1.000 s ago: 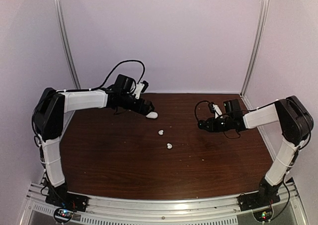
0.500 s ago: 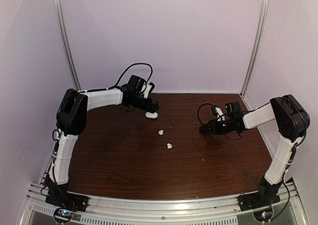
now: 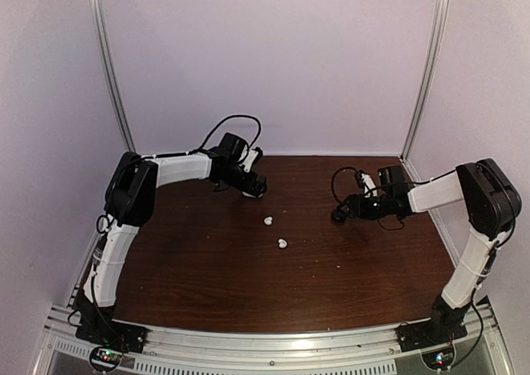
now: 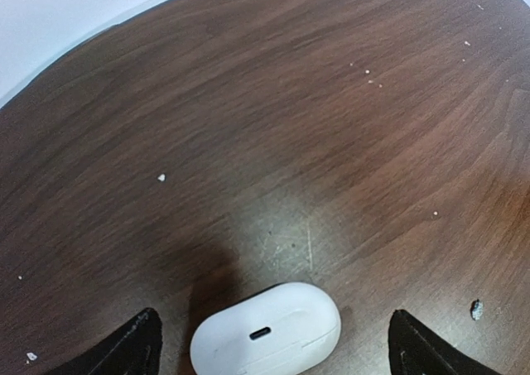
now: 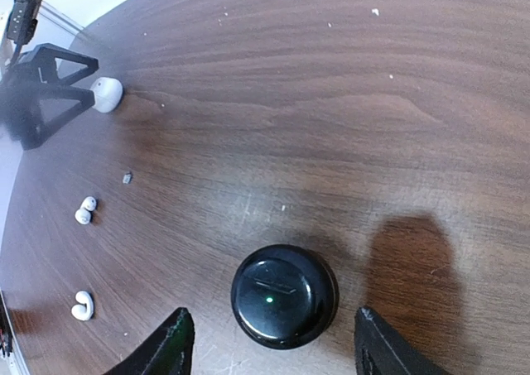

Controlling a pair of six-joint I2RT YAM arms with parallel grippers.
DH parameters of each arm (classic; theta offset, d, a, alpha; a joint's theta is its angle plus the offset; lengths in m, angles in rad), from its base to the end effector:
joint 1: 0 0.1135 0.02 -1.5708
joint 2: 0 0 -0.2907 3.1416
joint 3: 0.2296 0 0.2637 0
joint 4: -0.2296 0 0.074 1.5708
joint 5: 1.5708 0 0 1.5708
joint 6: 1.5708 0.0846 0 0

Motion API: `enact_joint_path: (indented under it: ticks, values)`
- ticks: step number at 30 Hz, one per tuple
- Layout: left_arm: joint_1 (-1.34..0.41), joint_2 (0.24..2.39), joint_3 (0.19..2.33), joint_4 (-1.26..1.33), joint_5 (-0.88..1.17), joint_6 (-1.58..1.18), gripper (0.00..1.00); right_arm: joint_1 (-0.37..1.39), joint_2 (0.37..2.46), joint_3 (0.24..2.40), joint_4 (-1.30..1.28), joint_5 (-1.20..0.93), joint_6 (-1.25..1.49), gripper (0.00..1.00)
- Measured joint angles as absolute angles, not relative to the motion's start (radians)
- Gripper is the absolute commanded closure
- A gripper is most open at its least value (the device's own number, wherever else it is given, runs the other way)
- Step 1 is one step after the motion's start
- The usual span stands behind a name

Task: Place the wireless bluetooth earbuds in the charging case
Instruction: Move the charging case to the center of the board.

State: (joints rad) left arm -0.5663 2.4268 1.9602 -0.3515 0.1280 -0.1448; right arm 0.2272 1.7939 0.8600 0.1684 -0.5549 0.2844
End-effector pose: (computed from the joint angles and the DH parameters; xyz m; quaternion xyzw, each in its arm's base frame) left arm 0.5038 -0.3331 0.1269 0.2171 0.9027 -0.1834 0.3231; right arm 0.3704 0.1314 0.1252 -0.0820 0.8875 0.3392 0.3009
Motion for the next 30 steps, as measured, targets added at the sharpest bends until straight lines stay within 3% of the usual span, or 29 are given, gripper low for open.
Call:
enact_joint_path:
  ticks: [5, 10, 18, 22, 30]
  values:
    - [-0.566, 2.466, 2.027, -0.372, 0.135, -0.131, 0.03, 0.227, 1.744, 0.860, 0.168, -0.551, 0.282, 0.19]
    - [-0.566, 2.510, 2.065, -0.388, 0.134, -0.118, 0.07, 0.227, 1.711, 0.860, 0.164, -0.547, 0.284, 0.16]
    - [-0.566, 2.524, 2.062, -0.399, 0.147, -0.080, 0.43, 0.227, 1.673, 0.860, 0.159, -0.548, 0.283, 0.19]
    - [-0.566, 2.470, 1.961, -0.360, 0.154, -0.068, 0.52, 0.227, 1.670, 0.859, 0.159, -0.552, 0.279, 0.20]
    - [-0.566, 2.246, 1.607, -0.300, 0.148, -0.083, 0.52, 0.227, 1.660, 0.842, 0.160, -0.578, 0.276, 0.20]
